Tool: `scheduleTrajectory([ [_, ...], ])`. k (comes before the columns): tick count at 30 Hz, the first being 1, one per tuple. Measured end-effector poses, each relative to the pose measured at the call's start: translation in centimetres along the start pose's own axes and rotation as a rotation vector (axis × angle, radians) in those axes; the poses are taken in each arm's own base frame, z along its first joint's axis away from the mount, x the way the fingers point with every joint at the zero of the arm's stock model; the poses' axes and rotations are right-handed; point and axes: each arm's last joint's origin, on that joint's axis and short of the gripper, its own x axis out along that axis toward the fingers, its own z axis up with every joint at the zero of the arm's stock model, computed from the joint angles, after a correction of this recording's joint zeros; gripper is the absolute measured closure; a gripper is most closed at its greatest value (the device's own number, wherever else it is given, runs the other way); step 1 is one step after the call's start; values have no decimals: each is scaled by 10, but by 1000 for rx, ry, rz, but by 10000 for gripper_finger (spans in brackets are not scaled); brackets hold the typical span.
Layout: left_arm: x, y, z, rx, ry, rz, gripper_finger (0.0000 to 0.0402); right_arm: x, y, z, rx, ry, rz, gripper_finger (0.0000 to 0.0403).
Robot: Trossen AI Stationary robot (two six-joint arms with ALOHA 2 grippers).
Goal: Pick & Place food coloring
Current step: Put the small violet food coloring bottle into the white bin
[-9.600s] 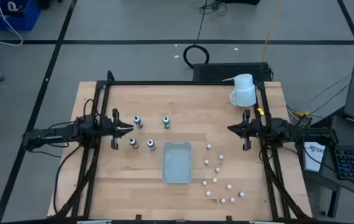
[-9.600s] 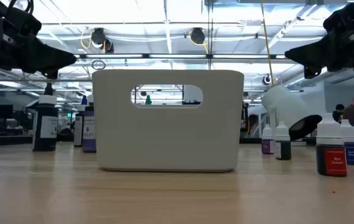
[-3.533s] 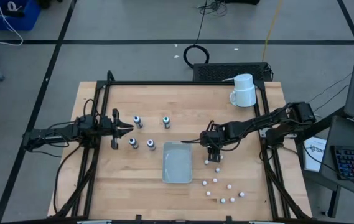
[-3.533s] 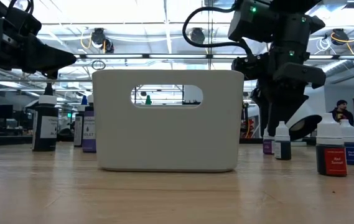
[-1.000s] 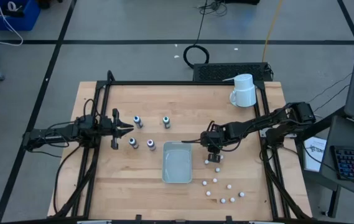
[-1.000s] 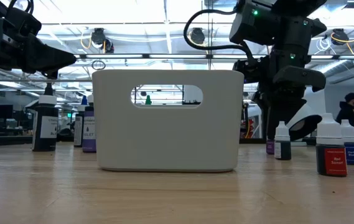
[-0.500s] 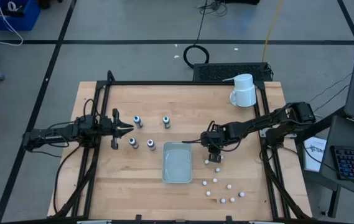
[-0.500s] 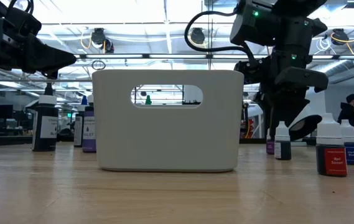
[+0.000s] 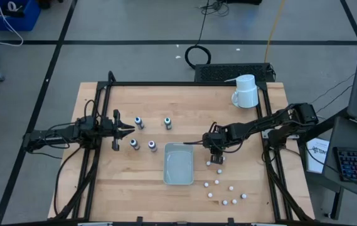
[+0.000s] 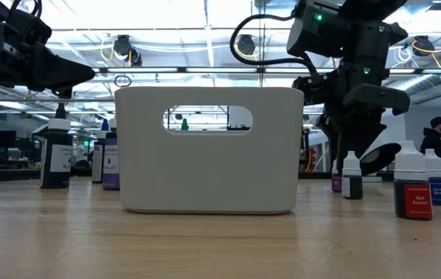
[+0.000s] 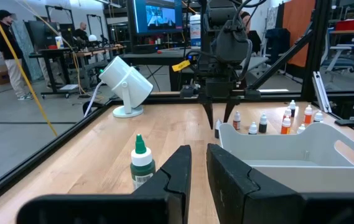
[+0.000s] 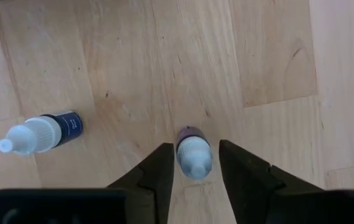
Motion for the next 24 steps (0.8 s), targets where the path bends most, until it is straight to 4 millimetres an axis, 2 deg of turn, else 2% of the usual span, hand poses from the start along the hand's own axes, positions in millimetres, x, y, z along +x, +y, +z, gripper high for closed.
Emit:
scheduleTrajectory([
  [11,0,0,0,0,0,0,344,0,0,0,-6,-2,0,349],
  [16,0,0,0,0,0,0,344,-2,0,2,-30,-23,5,352],
  [20,0,0,0,0,0,0,344,-15,2,10,-47,-61,12,352],
  [24,0,0,0,0,-2,0,344,-37,7,31,-89,-123,17,352],
])
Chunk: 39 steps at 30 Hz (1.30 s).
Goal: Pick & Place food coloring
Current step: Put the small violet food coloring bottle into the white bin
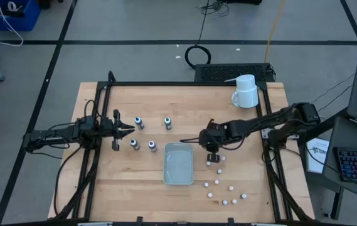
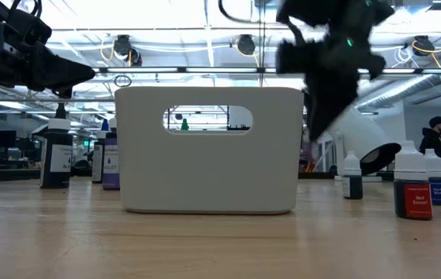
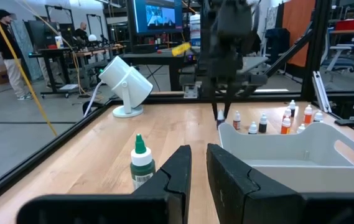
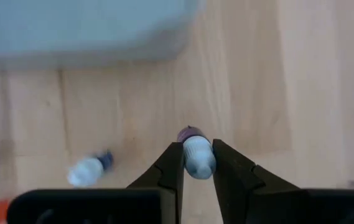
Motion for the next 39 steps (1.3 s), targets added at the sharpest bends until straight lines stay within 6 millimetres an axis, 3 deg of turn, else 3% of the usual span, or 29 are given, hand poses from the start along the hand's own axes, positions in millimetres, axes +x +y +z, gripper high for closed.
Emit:
scheduleTrajectory([
  [8,0,0,-1,0,5,0,344,-52,11,47,-122,-172,-67,352],
  [13,0,0,-1,0,4,0,344,-54,19,73,-203,-187,-66,352],
  [24,0,0,-1,0,5,0,344,-6,42,125,-381,5,31,352],
  [31,0,0,-1,0,5,0,344,36,47,124,-415,98,81,352],
  [39,0,0,-1,-1,5,0,344,67,48,121,-446,154,82,352],
])
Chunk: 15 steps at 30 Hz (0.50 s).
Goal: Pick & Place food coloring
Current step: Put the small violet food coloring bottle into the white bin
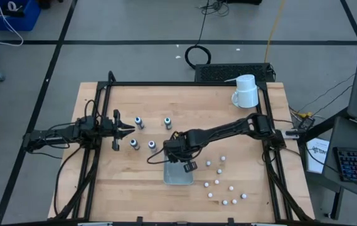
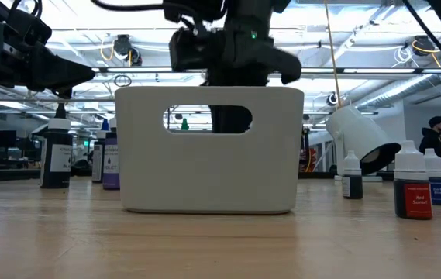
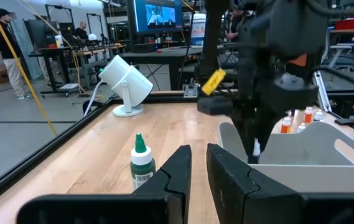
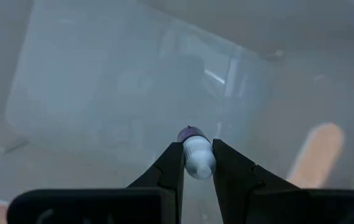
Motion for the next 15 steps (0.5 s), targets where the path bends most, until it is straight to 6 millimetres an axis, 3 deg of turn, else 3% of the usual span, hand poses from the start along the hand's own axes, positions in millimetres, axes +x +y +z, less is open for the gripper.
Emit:
scheduleTrajectory([
  [6,0,0,0,0,0,-1,344,19,0,0,-5,31,7,352],
  [15,0,0,0,0,0,0,344,20,0,1,-3,23,4,352],
])
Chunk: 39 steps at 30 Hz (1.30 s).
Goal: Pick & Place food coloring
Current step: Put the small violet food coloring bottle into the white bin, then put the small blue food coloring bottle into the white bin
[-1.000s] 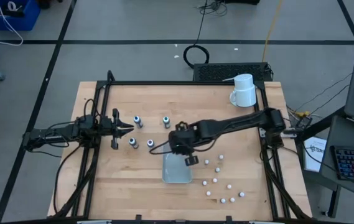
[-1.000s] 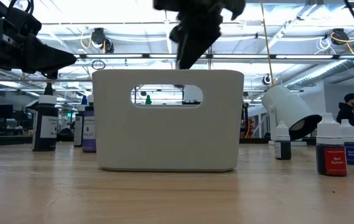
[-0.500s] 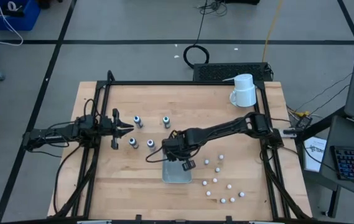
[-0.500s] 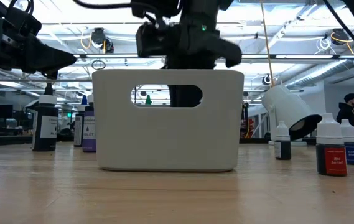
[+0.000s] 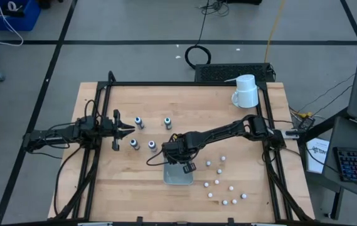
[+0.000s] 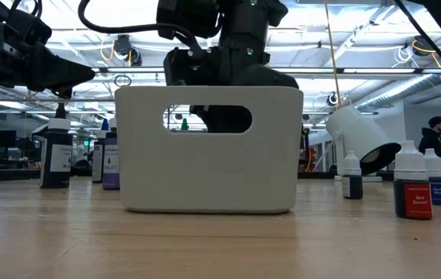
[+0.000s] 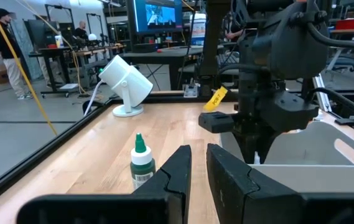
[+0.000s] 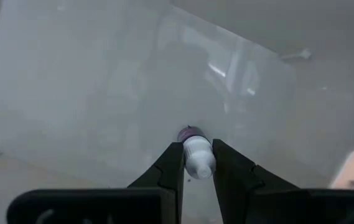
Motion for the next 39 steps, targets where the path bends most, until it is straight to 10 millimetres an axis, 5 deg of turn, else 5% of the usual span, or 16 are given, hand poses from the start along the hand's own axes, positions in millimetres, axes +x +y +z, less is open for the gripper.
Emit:
scheduleTrajectory([
  [9,0,0,0,0,0,0,344,1,0,0,27,4,-1,283],
  [18,0,0,0,0,0,0,344,-5,3,1,21,-8,-8,271],
  [27,0,0,0,0,0,1,344,-50,9,-1,45,-55,-146,273],
  [34,0,0,0,0,0,8,344,-95,30,-26,244,56,-121,273],
  [39,0,0,0,0,1,8,344,-106,50,-41,361,181,-128,273],
])
